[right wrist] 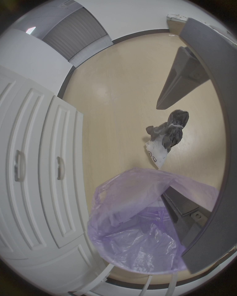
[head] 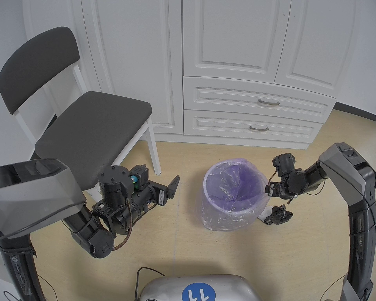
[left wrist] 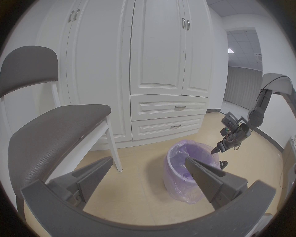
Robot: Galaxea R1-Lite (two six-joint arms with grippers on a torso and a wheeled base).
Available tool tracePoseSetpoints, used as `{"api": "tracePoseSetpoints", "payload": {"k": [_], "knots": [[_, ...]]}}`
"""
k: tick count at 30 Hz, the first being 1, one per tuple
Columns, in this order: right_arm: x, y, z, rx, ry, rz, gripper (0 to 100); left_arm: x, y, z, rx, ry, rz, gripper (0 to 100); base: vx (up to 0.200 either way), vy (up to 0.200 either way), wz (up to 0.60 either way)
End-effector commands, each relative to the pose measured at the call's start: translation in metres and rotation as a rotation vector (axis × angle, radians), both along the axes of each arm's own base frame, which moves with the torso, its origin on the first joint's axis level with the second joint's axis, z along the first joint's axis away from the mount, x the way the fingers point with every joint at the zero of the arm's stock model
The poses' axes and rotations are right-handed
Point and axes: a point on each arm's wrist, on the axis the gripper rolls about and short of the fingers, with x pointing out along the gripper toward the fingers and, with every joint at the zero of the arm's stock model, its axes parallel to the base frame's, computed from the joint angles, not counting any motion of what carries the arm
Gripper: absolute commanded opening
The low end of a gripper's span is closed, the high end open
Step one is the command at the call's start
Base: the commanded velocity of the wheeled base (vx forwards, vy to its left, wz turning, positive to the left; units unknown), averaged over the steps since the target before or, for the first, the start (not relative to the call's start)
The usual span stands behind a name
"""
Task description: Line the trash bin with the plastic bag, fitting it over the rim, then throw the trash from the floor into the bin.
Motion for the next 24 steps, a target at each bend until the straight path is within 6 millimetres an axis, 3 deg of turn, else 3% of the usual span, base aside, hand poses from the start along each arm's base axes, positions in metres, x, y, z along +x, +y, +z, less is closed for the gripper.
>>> {"api": "tracePoseSetpoints", "payload": {"k": [1,9,15,17,20,21,22,23,24], "knots": [[0.010,0.000,-0.037,-0.005,0.050,-0.005,100,0.000,-0.001,-0.002,0.002,0.004,-0.001,100,0.000,0.000,0.00],[0.023,-0.015,-0.075,-0.008,0.091,-0.033,100,0.000,-0.001,-0.003,0.003,0.006,-0.001,100,0.000,0.000,0.00],[0.023,-0.014,-0.076,0.003,0.091,-0.026,100,0.000,-0.002,-0.005,0.006,0.011,-0.004,100,0.000,0.000,0.00],[0.022,-0.014,-0.067,0.015,0.078,-0.025,100,0.000,-0.003,-0.007,0.009,0.016,-0.007,100,0.000,0.000,0.00],[0.012,-0.013,-0.030,0.016,0.041,-0.019,100,-0.001,-0.006,-0.009,0.010,0.021,-0.016,100,0.000,0.000,0.00],[0.012,-0.013,-0.030,0.016,0.041,-0.019,100,-0.001,-0.006,-0.009,0.010,0.021,-0.016,100,0.000,0.000,0.00],[0.000,-0.012,-0.004,0.013,0.015,-0.010,100,-0.001,-0.010,-0.006,0.003,0.011,-0.027,100,0.000,0.000,0.00],[-0.002,-0.011,0.000,0.012,0.011,-0.007,100,-0.001,-0.011,-0.006,0.003,0.012,-0.030,100,0.000,0.000,0.00],[-0.016,-0.008,0.022,0.015,-0.007,0.008,100,-0.003,-0.020,-0.004,0.006,0.013,-0.055,100,0.000,0.000,0.00]]}}
